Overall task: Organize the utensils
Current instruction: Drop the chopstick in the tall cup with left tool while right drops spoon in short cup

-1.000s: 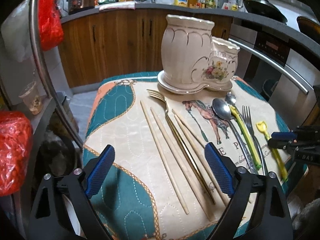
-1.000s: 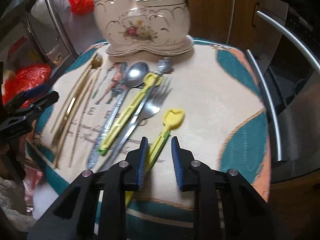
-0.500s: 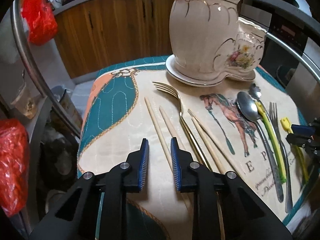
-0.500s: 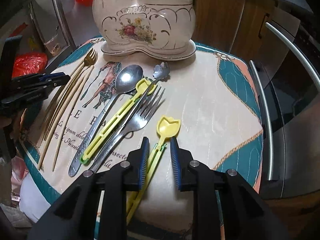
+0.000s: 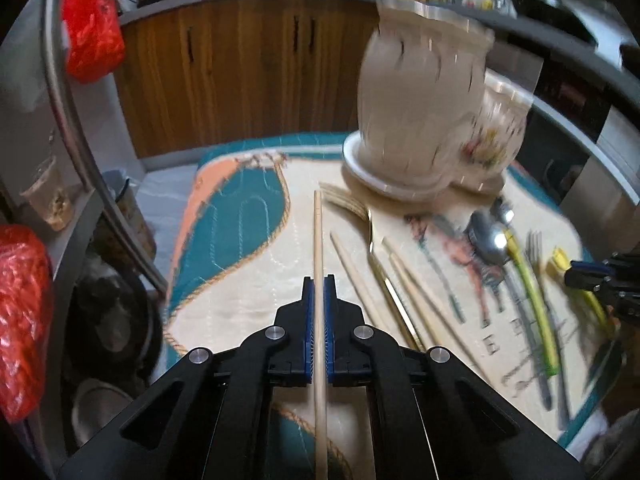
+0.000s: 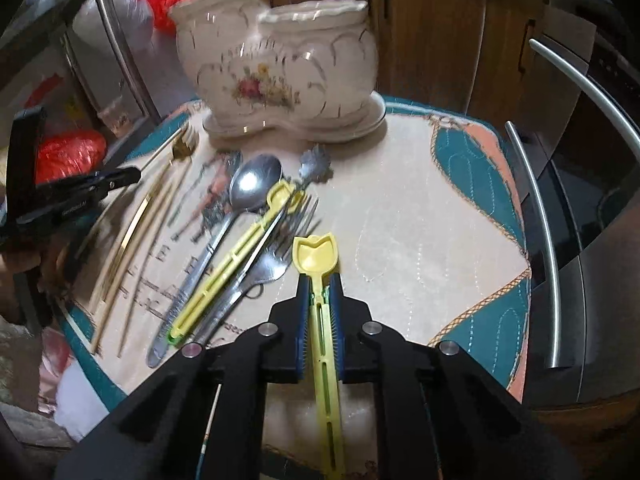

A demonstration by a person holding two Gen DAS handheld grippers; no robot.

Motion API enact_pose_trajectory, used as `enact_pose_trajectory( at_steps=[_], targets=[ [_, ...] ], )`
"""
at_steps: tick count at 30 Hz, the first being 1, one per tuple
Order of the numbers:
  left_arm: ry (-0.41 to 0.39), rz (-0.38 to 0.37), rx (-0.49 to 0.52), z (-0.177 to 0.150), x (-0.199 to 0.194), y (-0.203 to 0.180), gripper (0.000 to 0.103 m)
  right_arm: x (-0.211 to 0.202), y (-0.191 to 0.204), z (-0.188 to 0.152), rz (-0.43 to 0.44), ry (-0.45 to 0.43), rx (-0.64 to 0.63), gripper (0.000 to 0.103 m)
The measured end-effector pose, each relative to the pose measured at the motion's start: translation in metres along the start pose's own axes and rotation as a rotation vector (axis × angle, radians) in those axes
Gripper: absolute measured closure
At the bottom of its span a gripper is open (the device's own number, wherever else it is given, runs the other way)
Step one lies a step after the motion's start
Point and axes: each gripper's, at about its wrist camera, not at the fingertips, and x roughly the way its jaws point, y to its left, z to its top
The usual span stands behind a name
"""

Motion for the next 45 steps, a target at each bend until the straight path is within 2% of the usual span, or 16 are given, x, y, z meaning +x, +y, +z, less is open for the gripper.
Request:
enact_pose_trajectory(
  at_steps=[4,6,8,10,13,15,19,22,27,30,34,37,45],
  targets=[
    [-0.132,-0.082,-0.079,0.013,-0.032,0.015,0.098,-0.022,-0.006,0.012,0.027,-0.103,0.027,0.093],
    [-0.225,-0.119,-0.094,0.027,-0.051,0.018,0.098,-0.032,-0.007,0.025,0.031,-0.165,0.028,0.093],
    [-0.300,-0.128,-0.076,0.044,-0.065,0.012,0.098,-0.045,-0.008,0.044,0.049,-0.239,0.034,0.093],
    [-0.370,-0.170,-0.057,0.069,-0.079,0.003,0.098,-0.056,-0.008,0.063,0.070,-0.307,0.041,0.093],
    [-0.441,-0.246,-0.012,0.105,-0.085,-0.017,0.098,-0.065,-0.007,0.093,0.098,-0.400,0.047,0.093],
    [-0.477,-0.255,0.017,0.126,-0.082,-0.030,0.098,-0.066,-0.009,0.111,0.130,-0.439,0.058,0.093],
    [-0.483,-0.305,-0.001,0.164,-0.061,-0.044,0.098,-0.050,-0.010,0.148,0.150,-0.520,0.073,0.093],
    [-0.501,-0.321,0.003,0.178,-0.049,-0.049,0.098,-0.034,-0.015,0.163,0.161,-0.572,0.096,0.093],
    [-0.546,-0.290,0.008,0.195,-0.023,-0.054,0.098,-0.005,-0.023,0.179,0.169,-0.600,0.158,0.093],
    [-0.559,-0.278,-0.014,0.196,-0.010,-0.050,0.098,0.005,-0.025,0.181,0.163,-0.622,0.171,0.093],
    [-0.605,-0.208,0.013,0.191,-0.003,-0.054,0.098,0.013,-0.022,0.180,0.140,-0.642,0.165,0.093],
    [-0.616,-0.197,0.020,0.189,0.002,-0.054,0.098,0.019,-0.018,0.179,0.113,-0.648,0.148,0.093],
    [-0.592,-0.180,0.064,0.175,0.003,-0.048,0.098,0.022,-0.010,0.172,0.063,-0.643,0.094,0.093]
  ],
)
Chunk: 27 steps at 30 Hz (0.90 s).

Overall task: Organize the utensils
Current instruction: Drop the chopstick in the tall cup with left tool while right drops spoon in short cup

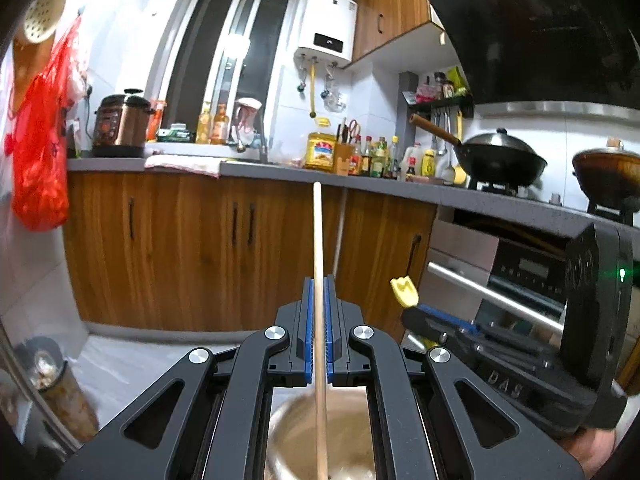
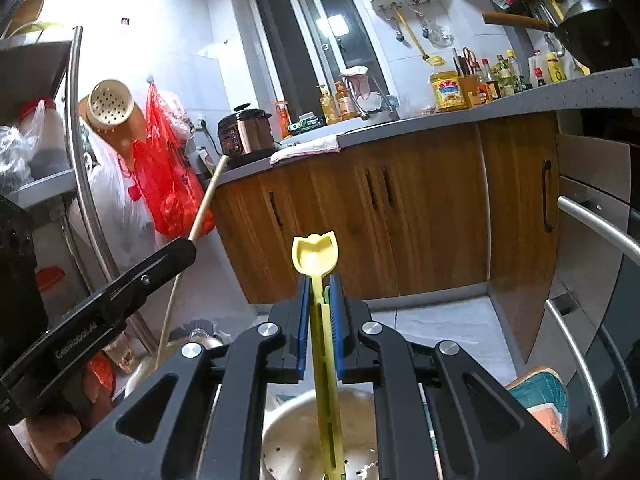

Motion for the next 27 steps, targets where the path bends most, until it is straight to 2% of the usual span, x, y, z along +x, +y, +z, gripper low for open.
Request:
enact_pose_trajectory(
  at_steps=[6,10,16,21,22,25,27],
  targets=[
    [0.068,-0.031,-0.010,-0.012,-0.022,0.010,0.098,-0.016,-0.009,-0.009,0.014,0.040,0.002,0.093],
    [0.124,-0.056,0.023,-0.018,-0.039,0.009,0.098,-0.026,-0.018,-0.013,0.037,0.096,0.025,0.093],
    [0.228,-0.048,0.032,-0.026,-0.044,0.008,0.098,-0.040,-0.022,-0.021,0.062,0.172,0.027,0.093],
    [0.250,-0.032,0.028,-0.028,-0.041,0.008,0.098,-0.040,-0.019,-0.027,0.063,0.221,0.004,0.093],
    [0.252,-0.030,0.029,-0.028,-0.042,0.008,0.097,-0.040,-0.018,-0.028,0.063,0.224,0.001,0.093],
    [0.245,-0.028,0.034,-0.027,-0.043,0.006,0.084,-0.040,-0.017,-0.029,0.061,0.234,-0.006,0.093],
    [0.249,-0.018,0.037,-0.027,-0.042,0.005,0.083,-0.040,-0.017,-0.028,0.057,0.237,-0.004,0.093]
  ],
)
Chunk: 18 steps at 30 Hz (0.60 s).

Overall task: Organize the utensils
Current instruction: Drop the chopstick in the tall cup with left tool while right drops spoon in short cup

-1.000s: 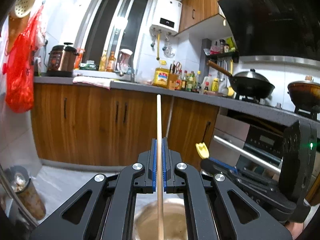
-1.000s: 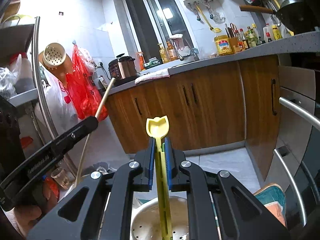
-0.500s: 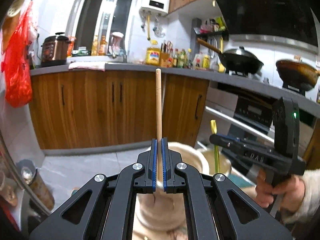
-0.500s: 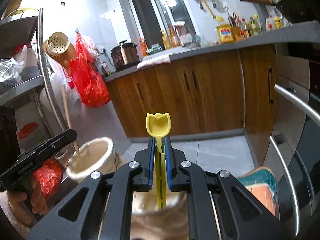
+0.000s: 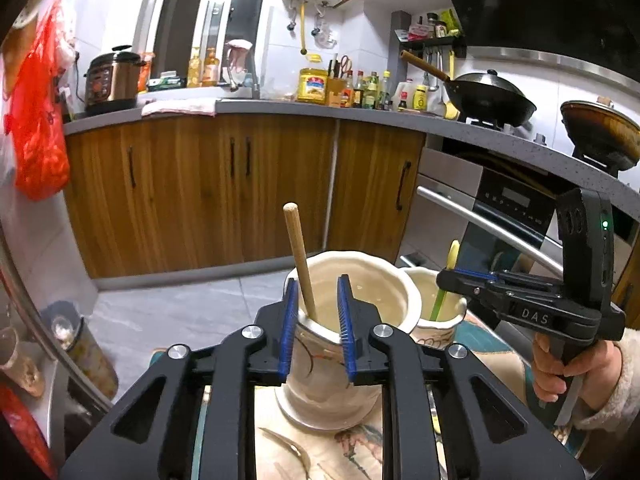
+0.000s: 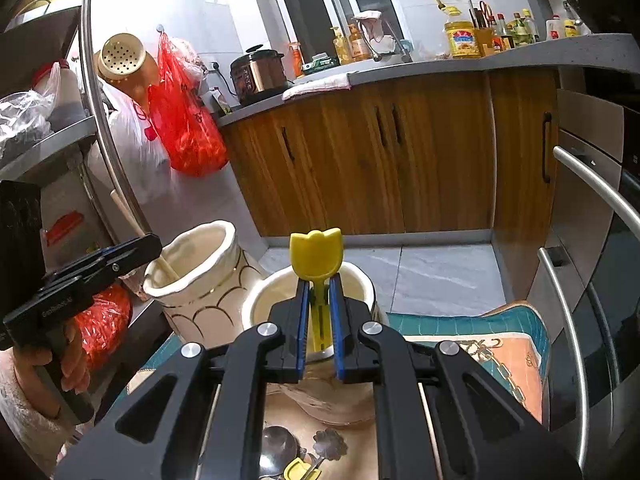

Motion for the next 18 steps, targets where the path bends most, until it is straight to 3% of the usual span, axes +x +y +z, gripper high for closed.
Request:
enact_pose_trajectory(
  at_steps=[3,7,10,18],
  targets=[
    [0.001,0.012,0.001,0.000,0.000,-0.001,0.082,0.000,-0.001,0.000,-0.001,0.001,0.009,0.093],
    [-0.014,0.023,0.007,0.000,-0.003,-0.003,0.069,-0.002,-0.001,0.000,-0.010,0.001,0.011,0.090],
    [-0.030,0.030,0.006,0.002,-0.008,-0.002,0.063,-0.004,-0.002,0.001,-0.010,-0.007,0.015,0.076],
    [-0.045,0.066,-0.008,0.001,-0.021,0.005,0.044,-0.017,-0.005,-0.002,-0.018,-0.015,0.023,0.062]
  ],
)
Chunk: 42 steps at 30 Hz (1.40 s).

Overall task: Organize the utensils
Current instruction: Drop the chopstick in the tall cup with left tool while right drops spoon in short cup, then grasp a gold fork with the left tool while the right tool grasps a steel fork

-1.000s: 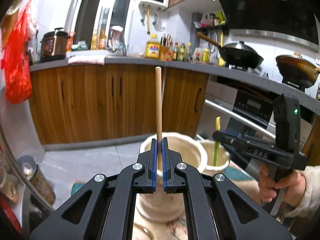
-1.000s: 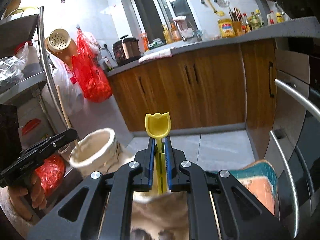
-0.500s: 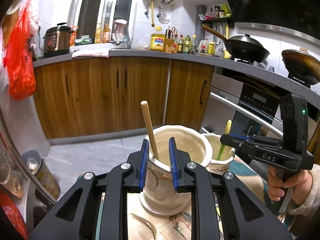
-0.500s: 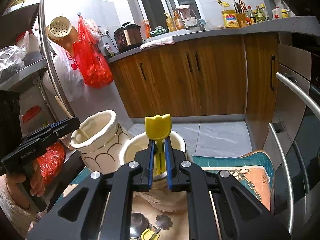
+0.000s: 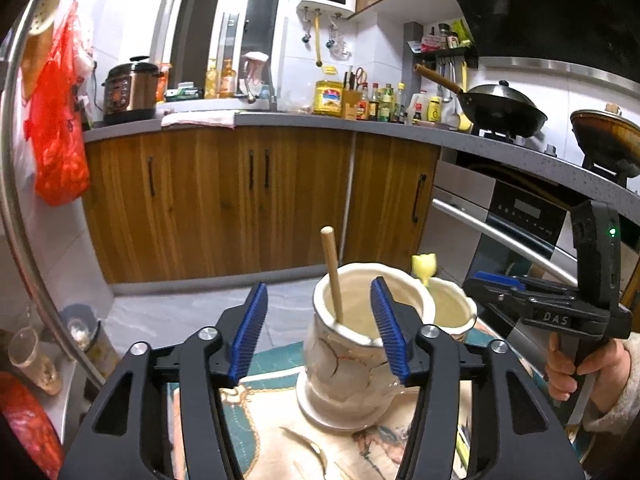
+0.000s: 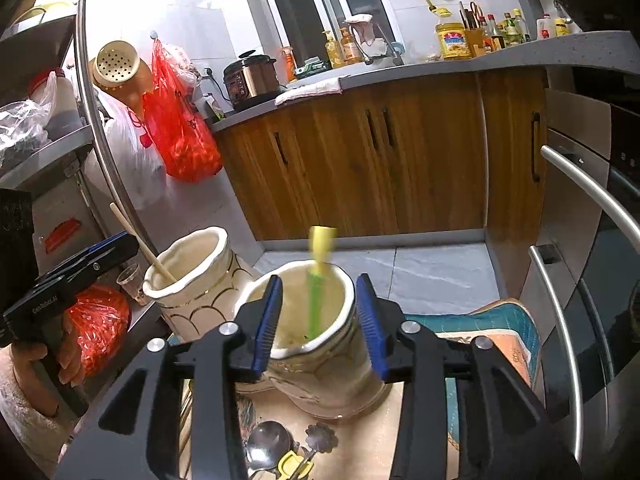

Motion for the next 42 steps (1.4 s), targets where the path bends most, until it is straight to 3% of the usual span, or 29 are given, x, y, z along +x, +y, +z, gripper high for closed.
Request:
enact_pose_trajectory(
  at_steps=[6,11,14,18,24,28,33,42],
  targets=[
    [0.024,0.050,-0.004,-0.016,-0.016,0.004,0.029,-0.019,-0.002,-0.016,-0.015,0.017,0.025,0.039],
    [0.063,0.085,-0.019,-0.038,-0.033,0.006,0.016,-0.043,0.001,-0.036,-0.078,-0.006,0.025,0.005],
    [0.088,0.104,-0.020,-0.056,-0.041,0.007,0.013,-0.057,0.003,-0.047,-0.165,-0.044,0.005,0.005],
    [0.149,0.129,-0.023,-0.079,-0.045,0.008,0.011,-0.069,0.003,-0.061,-0.219,-0.061,-0.013,0.005],
    [0.285,0.157,-0.032,-0.113,-0.032,0.004,0.010,-0.062,-0.004,-0.084,-0.223,0.063,0.015,0.005],
    [0.315,0.174,-0.051,-0.124,-0.029,0.003,0.009,-0.052,-0.008,-0.105,-0.207,0.170,0.063,0.005],
    [0.314,0.146,-0.051,-0.127,-0.030,-0.006,0.008,-0.041,0.000,-0.119,-0.197,0.238,0.017,0.005],
    [0.329,0.150,-0.027,-0.130,-0.025,-0.010,0.008,-0.029,0.011,-0.127,-0.144,0.296,-0.017,0.039]
  ],
)
